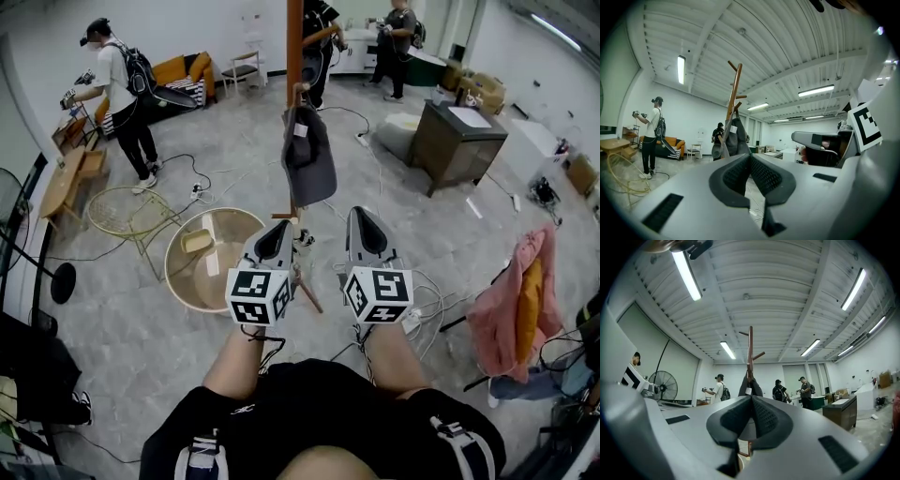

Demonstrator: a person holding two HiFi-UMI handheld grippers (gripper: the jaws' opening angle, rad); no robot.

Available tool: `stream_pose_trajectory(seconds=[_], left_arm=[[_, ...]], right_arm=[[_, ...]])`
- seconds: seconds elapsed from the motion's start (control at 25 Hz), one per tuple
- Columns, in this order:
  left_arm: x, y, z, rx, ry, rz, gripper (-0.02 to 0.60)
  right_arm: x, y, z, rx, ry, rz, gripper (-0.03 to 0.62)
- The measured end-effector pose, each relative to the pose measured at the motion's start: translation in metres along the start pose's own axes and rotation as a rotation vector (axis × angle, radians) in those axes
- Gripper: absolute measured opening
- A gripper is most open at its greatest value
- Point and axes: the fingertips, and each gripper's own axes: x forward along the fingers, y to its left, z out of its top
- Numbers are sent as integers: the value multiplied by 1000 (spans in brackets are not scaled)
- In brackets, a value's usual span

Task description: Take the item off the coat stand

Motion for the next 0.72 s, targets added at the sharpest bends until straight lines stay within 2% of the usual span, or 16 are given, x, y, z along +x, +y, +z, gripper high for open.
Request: stream_pose_trajectory(seconds=[0.2,0.48,0.64,0.72], left_arm=[[47,38,3,17,-2,10,17],[72,72,-10,4,16,60,17],[81,90,-16,-4,23,107,17],[85,99,-14,-8,22,137,17]], right_arm=[[62,-11,-10,7,-10,7,16],[104,-10,-23,12,-17,49,17],[128,-4,-20,70,-52,145,263],[142,0,-16,70,-62,183,362]])
